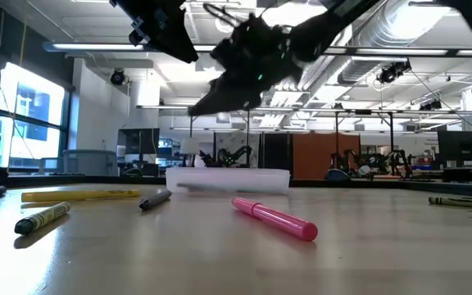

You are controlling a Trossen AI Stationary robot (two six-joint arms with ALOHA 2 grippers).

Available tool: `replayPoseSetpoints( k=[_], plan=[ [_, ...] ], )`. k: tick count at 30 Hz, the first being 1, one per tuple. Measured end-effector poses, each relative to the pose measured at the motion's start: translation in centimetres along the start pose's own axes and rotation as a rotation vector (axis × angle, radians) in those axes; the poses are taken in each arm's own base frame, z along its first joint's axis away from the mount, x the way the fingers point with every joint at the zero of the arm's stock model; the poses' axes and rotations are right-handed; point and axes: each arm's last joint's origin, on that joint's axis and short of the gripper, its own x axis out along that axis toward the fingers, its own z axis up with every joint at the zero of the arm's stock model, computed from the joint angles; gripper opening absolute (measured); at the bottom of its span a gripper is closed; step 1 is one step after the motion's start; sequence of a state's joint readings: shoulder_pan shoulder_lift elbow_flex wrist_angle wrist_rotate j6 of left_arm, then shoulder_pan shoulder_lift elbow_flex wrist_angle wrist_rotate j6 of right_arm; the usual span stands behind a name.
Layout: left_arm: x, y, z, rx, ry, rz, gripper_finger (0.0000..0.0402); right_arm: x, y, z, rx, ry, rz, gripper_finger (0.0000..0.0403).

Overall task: Pick & place school supplies into a supply box
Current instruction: Put the dark green crayon into the pink supply box

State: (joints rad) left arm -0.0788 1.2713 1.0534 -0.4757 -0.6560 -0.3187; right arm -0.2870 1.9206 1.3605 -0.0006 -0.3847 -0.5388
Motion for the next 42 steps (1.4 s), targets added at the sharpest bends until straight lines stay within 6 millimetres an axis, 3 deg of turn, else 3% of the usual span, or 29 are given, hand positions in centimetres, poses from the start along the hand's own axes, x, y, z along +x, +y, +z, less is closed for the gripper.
replayPoseSetpoints(
  k=[7, 11, 14, 17, 20, 27, 31, 37, 42],
  plan=[
    [0.0, 0.0, 0.0, -0.001, -0.001, -0.001, 0.0131, -8.0, 3.4, 5.4, -0.013, 0.241, -0.179, 0.0021],
    [0.0, -0.1, 0.0, -0.005, 0.005, -0.019, 0.0131, -12.9, 5.9, 7.2, 0.128, 0.305, -0.197, 0.0010],
    [0.0, -0.1, 0.0, -0.005, 0.014, -0.047, 0.0131, -16.1, 7.9, 7.2, 0.300, 0.347, -0.310, 0.0004],
    [0.0, -0.2, -0.1, -0.006, 0.023, -0.073, 0.0131, -18.2, 10.9, 5.0, 0.363, 0.378, -0.427, 0.0001],
    [0.0, -0.3, -0.1, -0.013, 0.028, -0.088, 0.0131, -19.5, 14.6, 1.7, 0.442, 0.374, -0.428, 0.0001],
    [0.0, -0.3, -0.1, -0.020, 0.026, -0.083, 0.0131, -20.0, 21.1, -5.3, 0.645, 0.237, -0.337, 0.0018],
    [0.0, -0.2, 0.0, -0.021, 0.021, -0.070, 0.0131, -20.1, 22.6, -7.7, 0.680, 0.238, -0.297, 0.0036],
    [0.0, -0.2, 0.0, -0.027, 0.013, -0.071, 0.0131, -20.7, 23.6, -9.7, 0.552, 0.388, -0.263, 0.0069],
    [0.0, -0.3, 0.2, -0.046, -0.003, -0.075, 0.0131, -21.0, 24.1, -9.9, 0.737, 0.452, -0.213, 0.0082]
  ],
)
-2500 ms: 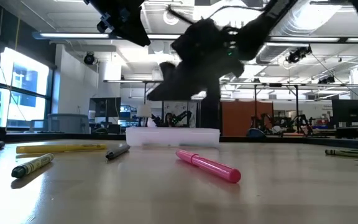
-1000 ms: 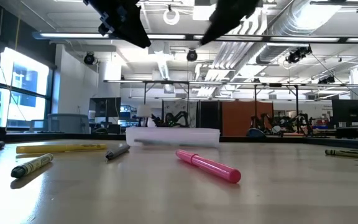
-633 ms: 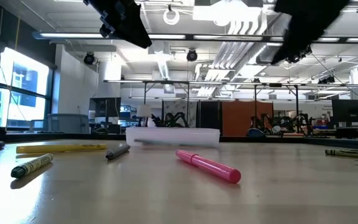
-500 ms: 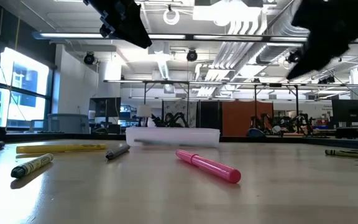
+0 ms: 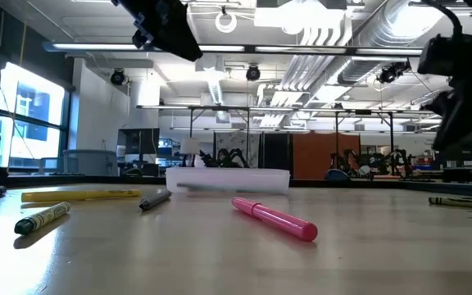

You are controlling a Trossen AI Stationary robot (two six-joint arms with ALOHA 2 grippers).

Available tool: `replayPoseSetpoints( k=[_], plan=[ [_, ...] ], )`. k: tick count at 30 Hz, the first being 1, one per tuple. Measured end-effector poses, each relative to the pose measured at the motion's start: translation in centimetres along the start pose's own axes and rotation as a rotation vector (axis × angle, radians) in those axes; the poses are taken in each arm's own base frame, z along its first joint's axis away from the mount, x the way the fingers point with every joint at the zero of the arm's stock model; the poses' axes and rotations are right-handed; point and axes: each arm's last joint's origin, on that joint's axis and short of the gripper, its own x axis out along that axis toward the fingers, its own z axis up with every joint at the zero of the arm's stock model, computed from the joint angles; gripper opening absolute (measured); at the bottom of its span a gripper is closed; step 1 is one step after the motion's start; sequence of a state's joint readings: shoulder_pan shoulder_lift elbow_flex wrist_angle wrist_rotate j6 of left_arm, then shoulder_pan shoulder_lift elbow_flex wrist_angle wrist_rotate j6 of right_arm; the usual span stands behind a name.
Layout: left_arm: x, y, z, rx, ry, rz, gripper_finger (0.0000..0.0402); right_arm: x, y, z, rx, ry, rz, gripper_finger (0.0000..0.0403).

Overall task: Pick & place school supplies into a supply box
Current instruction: Put the dark green crayon into the pink supply box

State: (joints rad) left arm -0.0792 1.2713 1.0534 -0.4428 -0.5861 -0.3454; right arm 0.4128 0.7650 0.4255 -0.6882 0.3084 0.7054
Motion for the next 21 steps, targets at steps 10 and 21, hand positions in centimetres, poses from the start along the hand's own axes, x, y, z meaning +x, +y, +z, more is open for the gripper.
replayPoseSetpoints(
  k=[10, 21],
  plan=[
    [0.1, -0.1, 0.3, -0.018, -0.025, -0.008, 0.0131, 0.7, -0.4, -2.5, 0.221, 0.385, -0.081, 0.0083],
    [0.1, -0.1, 0.3, -0.017, -0.028, 0.003, 0.0131, 2.4, -0.4, -2.4, 0.216, 0.399, -0.235, 0.0083]
  ],
)
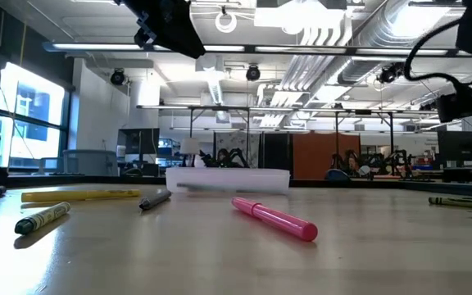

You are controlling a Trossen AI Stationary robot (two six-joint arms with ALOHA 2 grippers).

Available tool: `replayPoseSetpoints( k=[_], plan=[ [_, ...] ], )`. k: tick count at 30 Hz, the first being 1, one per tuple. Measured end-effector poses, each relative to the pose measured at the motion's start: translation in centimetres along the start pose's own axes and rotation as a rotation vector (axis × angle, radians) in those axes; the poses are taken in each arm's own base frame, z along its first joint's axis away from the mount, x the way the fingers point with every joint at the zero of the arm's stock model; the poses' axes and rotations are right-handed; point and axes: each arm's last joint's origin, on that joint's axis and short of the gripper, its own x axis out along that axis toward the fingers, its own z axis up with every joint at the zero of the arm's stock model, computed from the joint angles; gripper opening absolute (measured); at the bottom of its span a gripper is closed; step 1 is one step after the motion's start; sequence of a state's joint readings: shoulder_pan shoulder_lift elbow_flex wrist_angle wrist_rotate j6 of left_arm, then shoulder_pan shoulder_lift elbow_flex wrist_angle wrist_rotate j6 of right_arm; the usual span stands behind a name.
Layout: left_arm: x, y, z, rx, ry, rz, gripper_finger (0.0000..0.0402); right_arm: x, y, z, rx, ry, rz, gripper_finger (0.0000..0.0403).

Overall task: Pick & place school supplies into a supply box
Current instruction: Put the dark green crayon into the pink supply box

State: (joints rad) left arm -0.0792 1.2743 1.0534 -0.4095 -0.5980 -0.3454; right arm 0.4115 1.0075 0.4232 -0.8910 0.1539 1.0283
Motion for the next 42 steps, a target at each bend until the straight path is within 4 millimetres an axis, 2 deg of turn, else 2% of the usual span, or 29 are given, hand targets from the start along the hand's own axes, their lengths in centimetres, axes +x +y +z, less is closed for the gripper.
replayPoseSetpoints(
  k=[8, 15, 18, 22, 25, 30, 33, 37, 39, 42],
  plan=[
    [0.0, 0.0, 0.0, 0.010, 0.002, 0.000, 0.0131, 1.9, 1.4, 1.0, -0.041, 0.020, -0.024, 0.0083],
    [0.0, 0.0, -0.1, 0.017, 0.009, -0.002, 0.0131, 2.9, 1.6, 1.1, -0.003, 0.027, -0.108, 0.0080],
    [0.0, 0.0, -0.1, 0.036, 0.012, -0.002, 0.0131, 2.9, 1.8, 1.2, -0.006, 0.030, -0.089, 0.0062],
    [0.0, 0.0, -0.1, 0.041, 0.012, -0.002, 0.0131, 2.8, 1.8, 1.3, 0.001, -0.017, -0.060, 0.0014],
    [0.0, 0.0, -0.1, 0.042, 0.011, -0.002, 0.0131, 2.4, 2.3, 1.9, 0.005, -0.103, -0.019, 0.0010],
    [0.0, 0.0, -0.1, 0.059, 0.011, -0.002, 0.0131, 0.5, 4.2, 4.6, -0.025, -0.425, 0.069, 0.0014],
    [0.0, 0.0, 0.0, 0.053, 0.002, -0.005, 0.0131, -1.2, 5.6, 7.6, -0.059, -0.673, 0.179, 0.0005],
    [0.0, 0.0, 0.0, 0.053, 0.002, -0.004, 0.0131, -3.8, 5.7, 11.9, -0.141, -1.009, 0.202, 0.0009],
    [0.0, 0.0, 0.0, 0.051, -0.002, -0.005, 0.0131, -4.3, 5.1, 13.9, -0.197, -1.058, 0.160, 0.0009],
    [0.0, 0.0, 0.0, 0.051, -0.002, -0.005, 0.0131, -4.7, 4.5, 17.6, -0.240, -1.039, 0.101, 0.0003]
  ],
)
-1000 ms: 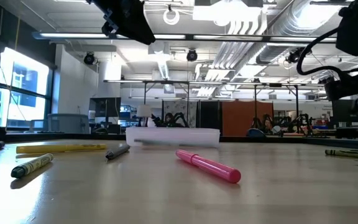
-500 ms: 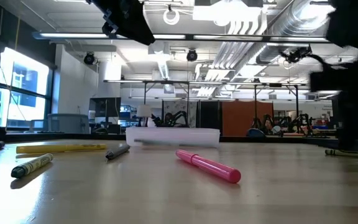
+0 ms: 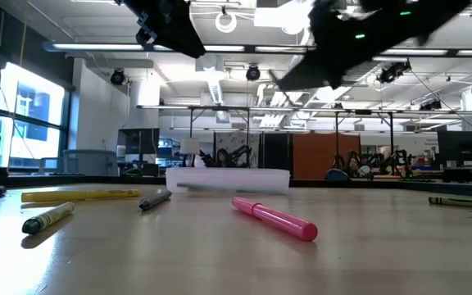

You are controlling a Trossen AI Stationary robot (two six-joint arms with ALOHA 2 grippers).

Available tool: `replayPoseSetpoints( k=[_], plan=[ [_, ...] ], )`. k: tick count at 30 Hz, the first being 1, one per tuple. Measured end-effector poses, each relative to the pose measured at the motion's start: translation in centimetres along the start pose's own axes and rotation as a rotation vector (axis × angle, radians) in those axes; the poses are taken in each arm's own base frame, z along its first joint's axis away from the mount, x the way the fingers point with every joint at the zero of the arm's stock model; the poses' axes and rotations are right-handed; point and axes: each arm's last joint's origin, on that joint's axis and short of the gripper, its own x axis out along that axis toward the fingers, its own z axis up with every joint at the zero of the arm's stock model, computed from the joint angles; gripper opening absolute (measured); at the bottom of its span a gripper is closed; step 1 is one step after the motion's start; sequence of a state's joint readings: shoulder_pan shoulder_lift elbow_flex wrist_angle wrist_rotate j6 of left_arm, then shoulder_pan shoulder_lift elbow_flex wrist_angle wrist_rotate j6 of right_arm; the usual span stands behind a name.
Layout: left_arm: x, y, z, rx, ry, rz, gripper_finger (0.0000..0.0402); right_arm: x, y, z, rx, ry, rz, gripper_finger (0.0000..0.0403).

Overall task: Pick & place school supplies into a supply box
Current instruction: Put the dark green crayon into the pink supply box

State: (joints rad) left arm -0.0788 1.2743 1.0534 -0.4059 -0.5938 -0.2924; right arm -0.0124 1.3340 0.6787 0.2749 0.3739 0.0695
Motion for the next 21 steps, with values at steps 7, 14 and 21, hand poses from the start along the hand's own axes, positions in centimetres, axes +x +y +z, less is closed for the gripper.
replayPoseSetpoints(
  k=[7, 14, 21],
  plan=[
    [0.0, 0.0, 0.1, -0.003, -0.008, 0.011, 0.0131, 8.2, -2.2, 1.1, -0.172, 0.328, 0.002, 0.0006],
    [0.0, 0.0, 0.0, 0.000, -0.004, 0.014, 0.0131, 14.0, -3.0, 0.0, -0.213, 0.517, 0.042, 0.0016],
    [0.0, 0.1, -0.1, 0.010, 0.008, 0.022, 0.0131, 16.6, -3.2, -1.3, -0.332, 0.579, -0.006, 0.0074]
  ],
)
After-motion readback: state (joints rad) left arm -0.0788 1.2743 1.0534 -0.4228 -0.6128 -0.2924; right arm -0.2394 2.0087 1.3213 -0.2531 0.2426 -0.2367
